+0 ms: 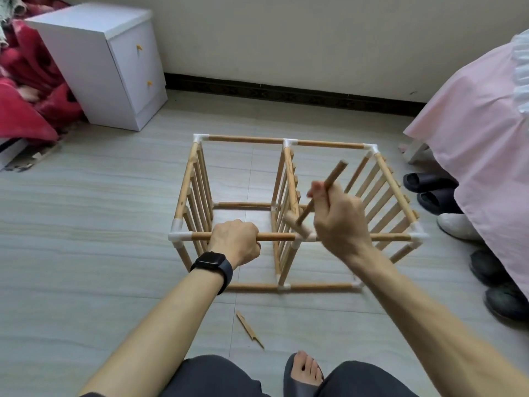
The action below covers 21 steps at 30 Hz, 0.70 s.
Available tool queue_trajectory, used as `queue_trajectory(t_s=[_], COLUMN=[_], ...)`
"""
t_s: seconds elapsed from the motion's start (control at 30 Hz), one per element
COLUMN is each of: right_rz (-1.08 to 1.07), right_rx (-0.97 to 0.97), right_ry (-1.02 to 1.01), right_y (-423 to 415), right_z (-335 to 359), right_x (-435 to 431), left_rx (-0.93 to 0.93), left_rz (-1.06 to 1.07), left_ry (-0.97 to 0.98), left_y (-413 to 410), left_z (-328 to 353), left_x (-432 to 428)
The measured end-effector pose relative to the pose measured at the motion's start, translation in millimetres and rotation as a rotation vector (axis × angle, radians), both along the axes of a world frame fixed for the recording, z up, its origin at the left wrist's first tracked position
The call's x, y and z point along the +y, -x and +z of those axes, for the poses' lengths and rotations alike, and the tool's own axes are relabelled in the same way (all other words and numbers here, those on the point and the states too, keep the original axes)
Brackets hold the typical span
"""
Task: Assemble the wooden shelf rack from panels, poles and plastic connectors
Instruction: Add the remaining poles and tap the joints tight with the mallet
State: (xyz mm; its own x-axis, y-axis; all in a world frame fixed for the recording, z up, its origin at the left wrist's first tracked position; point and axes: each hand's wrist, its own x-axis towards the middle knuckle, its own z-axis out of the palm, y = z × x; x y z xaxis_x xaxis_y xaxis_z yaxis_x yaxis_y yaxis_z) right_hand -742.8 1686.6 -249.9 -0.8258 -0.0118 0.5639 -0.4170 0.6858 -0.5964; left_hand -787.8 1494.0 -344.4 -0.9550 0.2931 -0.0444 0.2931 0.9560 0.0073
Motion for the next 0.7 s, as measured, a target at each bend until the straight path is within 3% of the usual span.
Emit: queue_trajectory(t_s=[0.1,0.2,0.27,0.37,0.4,0.5,0.63,0.7], right_rz=[-0.075,-0.034,-0.044,-0.081,-0.064,-0.036,-0.097,0.000], right_rx=[0.226,0.008,-0.080,0.213,0.231,-0.001,-0.270,-0.406], right_ry=[0.136,-0.045,-0.025,0.089,0.058,-0.076,0.323,0.520], right_y=[4.7,-8.1,-3.1,-1.0,-4.4,-22.3,-42.5,-62.3], right_z=[10.2,-16.1,-13.6,-3.1,-7.5,-31.7,-21.9,-20.4], right_x=[4.1,1.6,5.5,8.4,6.1,5.0,40.3,65.9], left_rx=[0.005,-0.001,-0.003,-0.004,0.000,-0.012,0.000,-0.035], left_rz=[0.008,0.008,0.011,0.017,0.021,0.018,0.064,0.056], left_ry=[-0.002,0.010,0.014,0.017,0.019,0.031,0.074,0.122], left_y=[0.2,0.5,-1.0,-0.1,0.0,0.5,6.4,12.6], left_z=[-0.3,1.4,1.3,2.2,1.8,1.5,5.8,12.6], left_x=[0.2,0.3,0.5,0.2,-0.8,-5.0,-29.2,-46.6])
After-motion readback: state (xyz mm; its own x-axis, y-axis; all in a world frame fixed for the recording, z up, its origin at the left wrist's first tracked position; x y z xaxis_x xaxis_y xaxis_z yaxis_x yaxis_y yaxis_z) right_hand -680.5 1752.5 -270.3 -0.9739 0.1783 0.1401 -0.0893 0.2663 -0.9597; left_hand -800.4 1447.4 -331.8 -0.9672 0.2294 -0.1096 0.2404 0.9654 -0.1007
